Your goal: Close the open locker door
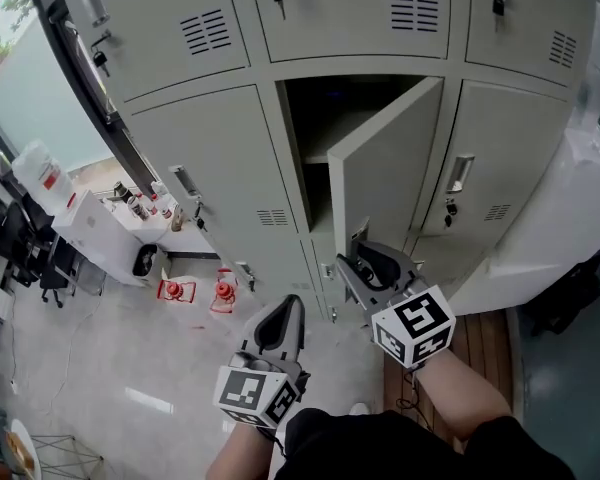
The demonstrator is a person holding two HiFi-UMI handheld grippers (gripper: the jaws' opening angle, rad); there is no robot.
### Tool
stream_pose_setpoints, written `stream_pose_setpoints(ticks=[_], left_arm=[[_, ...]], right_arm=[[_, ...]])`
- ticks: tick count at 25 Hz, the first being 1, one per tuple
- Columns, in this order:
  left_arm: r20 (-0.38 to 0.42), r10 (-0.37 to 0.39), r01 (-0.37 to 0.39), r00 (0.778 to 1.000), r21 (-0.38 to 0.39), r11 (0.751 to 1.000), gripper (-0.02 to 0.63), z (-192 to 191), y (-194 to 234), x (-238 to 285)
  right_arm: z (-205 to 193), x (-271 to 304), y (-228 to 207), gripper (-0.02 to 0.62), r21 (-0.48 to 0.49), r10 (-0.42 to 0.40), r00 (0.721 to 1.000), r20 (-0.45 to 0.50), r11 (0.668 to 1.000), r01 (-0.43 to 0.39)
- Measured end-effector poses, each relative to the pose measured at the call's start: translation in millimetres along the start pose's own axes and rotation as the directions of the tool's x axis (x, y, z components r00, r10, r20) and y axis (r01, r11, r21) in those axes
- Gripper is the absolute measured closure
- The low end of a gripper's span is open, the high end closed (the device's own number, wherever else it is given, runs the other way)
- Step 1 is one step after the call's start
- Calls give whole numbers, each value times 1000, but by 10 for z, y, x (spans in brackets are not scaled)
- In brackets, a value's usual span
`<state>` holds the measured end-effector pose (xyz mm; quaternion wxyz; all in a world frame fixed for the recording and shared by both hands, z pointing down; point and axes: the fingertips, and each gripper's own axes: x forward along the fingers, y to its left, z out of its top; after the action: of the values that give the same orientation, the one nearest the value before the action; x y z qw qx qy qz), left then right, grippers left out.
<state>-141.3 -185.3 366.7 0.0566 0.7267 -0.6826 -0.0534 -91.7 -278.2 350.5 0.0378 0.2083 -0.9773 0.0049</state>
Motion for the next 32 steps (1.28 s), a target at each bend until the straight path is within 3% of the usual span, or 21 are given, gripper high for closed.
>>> stream_pose_setpoints(ticks=[8, 20, 32], left_arm=[[-22, -5, 5, 1000, 28, 1000, 589, 7, 152, 147], [-35, -116, 117, 993, 40, 992, 589, 118, 547, 572], [-54, -164, 165, 985, 17, 986, 589, 85, 961, 794]], right_arm=[[32, 398, -16, 423, -23, -32, 999, 18, 999, 33], [68, 995, -156, 425, -42, -152, 988, 15, 987, 152], [91, 1463, -399, 446, -45, -242, 970, 3, 969, 242]])
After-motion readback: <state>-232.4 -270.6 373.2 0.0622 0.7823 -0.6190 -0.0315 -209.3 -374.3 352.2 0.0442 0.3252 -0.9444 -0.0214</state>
